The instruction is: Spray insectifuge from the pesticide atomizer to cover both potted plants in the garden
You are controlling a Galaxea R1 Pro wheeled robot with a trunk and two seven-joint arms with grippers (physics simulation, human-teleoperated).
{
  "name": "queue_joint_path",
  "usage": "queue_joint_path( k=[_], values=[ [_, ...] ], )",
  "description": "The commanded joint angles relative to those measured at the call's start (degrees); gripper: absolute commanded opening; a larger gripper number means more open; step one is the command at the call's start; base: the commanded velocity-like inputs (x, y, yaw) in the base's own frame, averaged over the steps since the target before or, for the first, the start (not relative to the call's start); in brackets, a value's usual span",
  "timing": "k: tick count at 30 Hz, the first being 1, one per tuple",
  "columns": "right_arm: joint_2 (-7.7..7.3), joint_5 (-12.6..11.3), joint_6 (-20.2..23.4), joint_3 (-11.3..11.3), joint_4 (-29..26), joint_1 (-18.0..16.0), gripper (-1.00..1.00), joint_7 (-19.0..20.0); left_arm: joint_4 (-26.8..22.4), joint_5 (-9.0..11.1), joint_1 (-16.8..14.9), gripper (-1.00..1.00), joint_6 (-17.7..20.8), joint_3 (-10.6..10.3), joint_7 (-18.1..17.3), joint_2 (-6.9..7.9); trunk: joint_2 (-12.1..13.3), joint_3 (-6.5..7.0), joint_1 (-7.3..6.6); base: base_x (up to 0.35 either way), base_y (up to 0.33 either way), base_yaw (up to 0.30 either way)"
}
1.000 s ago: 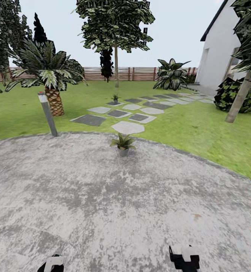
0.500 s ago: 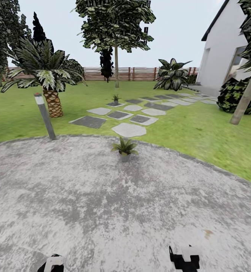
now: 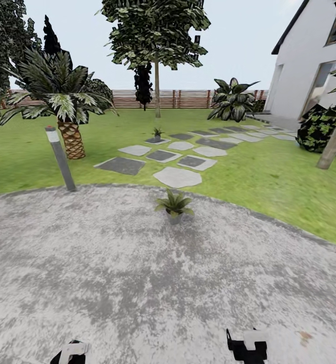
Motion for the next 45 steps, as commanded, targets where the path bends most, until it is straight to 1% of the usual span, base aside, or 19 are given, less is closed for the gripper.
queue_joint_path(
  k=[1, 13, 34, 45],
  values=[
    [0.01, 0.6, -0.14, -0.25, 0.05, -0.04, 1.0, -0.31, 0.05, -0.59, -0.05, -1.0, -0.2, 0.49, -0.16, -0.02, -0.02, -0.05, 0.02, 0.303, 0.208, 0.0],
    [0.01, 0.6, -0.14, -0.25, 0.05, -0.04, 1.0, -0.4, 0.05, -0.59, -0.05, -1.0, -0.2, 0.49, -0.16, -0.02, -0.02, 0.03, 0.02, 0.303, 0.21, -0.026],
    [0.01, 0.6, -0.14, -0.25, 0.05, -0.05, 1.0, -0.34, 0.05, -0.59, -0.06, -1.0, -0.2, 0.49, -0.16, -0.02, -0.02, 1.08, 0.02, 0.282, 0.235, -0.206],
    [0.01, 0.6, -0.14, -0.25, 0.05, -0.04, 1.0, -0.31, 0.05, -0.59, -0.05, -1.0, -0.2, 0.49, -0.16, -0.02, -0.02, 1.65, 0.02, 0.237, 0.261, -0.216]
  ],
)
